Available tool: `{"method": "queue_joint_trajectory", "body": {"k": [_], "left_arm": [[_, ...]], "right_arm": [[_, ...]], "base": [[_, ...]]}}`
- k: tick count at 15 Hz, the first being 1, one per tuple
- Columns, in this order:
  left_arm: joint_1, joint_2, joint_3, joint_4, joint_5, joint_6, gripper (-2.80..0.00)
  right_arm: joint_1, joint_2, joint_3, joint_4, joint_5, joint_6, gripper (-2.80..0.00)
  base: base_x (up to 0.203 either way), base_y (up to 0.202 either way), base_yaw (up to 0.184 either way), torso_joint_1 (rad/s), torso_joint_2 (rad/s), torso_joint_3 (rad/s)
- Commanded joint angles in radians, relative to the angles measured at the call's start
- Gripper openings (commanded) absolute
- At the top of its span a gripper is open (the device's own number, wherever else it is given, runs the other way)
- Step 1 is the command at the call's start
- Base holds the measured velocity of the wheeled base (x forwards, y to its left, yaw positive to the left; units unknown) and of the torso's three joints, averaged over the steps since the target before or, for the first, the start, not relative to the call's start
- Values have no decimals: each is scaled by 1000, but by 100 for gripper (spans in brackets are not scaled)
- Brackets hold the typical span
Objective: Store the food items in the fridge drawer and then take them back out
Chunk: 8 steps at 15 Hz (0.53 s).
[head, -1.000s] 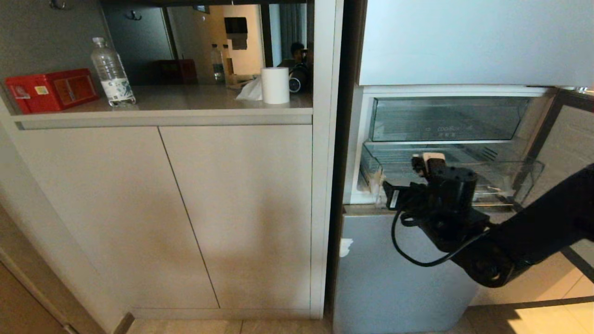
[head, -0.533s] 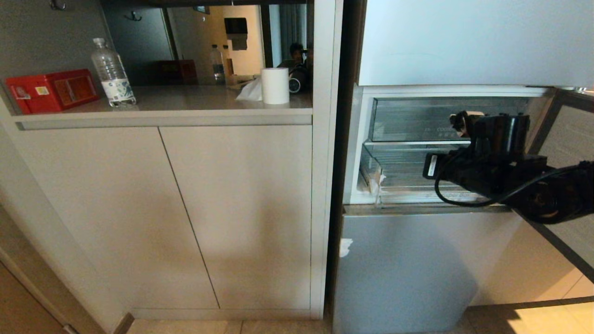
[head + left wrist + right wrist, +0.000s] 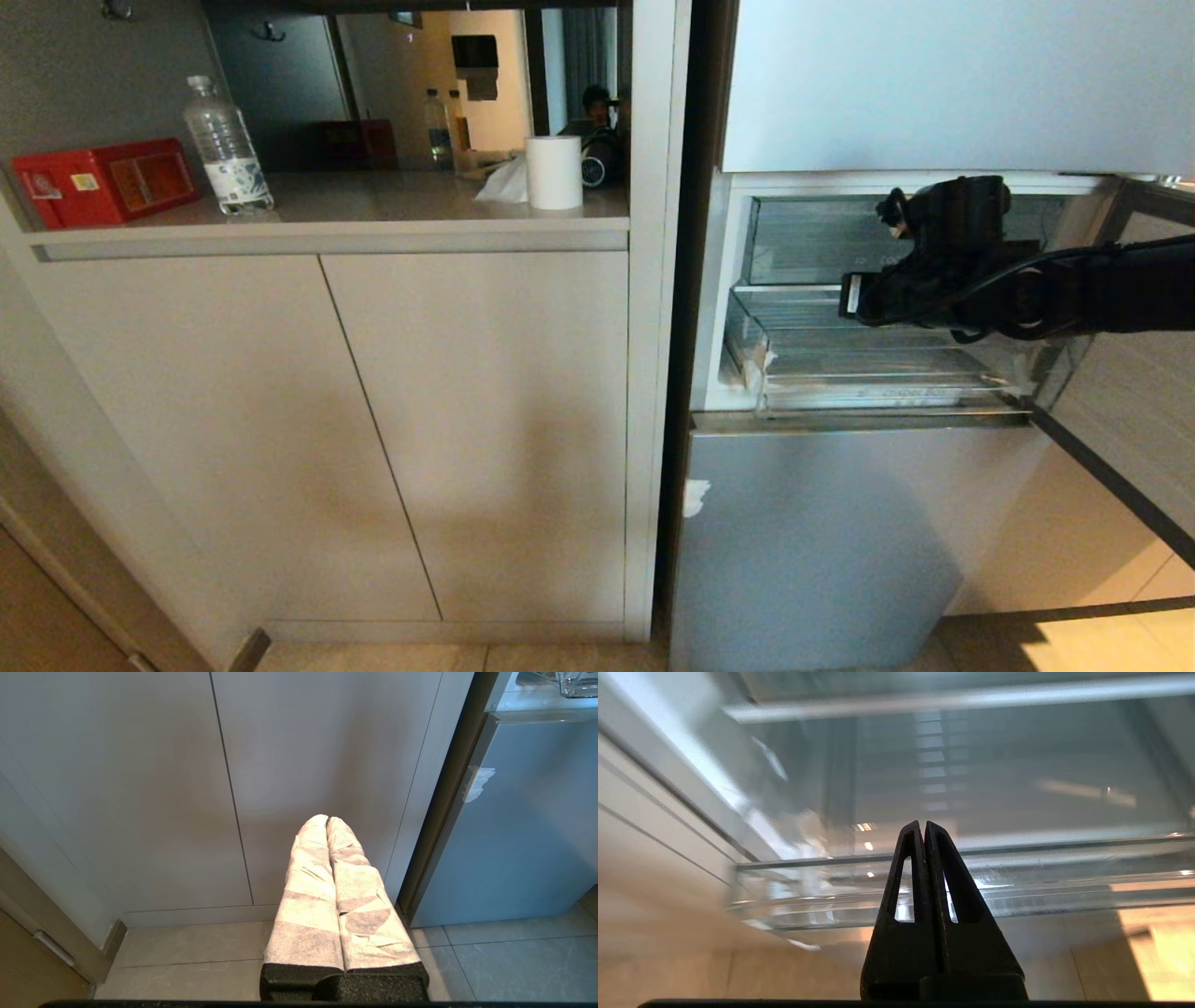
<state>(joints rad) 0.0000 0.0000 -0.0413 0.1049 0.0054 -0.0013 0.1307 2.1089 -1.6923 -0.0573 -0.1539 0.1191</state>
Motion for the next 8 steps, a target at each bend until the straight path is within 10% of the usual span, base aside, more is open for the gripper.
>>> {"method": "queue_joint_trajectory", "body": {"k": [1, 8], "left_arm": [[0, 0, 0, 1, 1, 0, -280], [0, 0, 0, 1, 1, 0, -280]], "right_arm": [[-6, 93, -86, 56, -1, 1, -280], [-24, 156, -146, 59, 6, -1, -280]], "base": [[0, 0, 0, 0, 0, 0], [0, 0, 0, 0, 0, 0]]}}
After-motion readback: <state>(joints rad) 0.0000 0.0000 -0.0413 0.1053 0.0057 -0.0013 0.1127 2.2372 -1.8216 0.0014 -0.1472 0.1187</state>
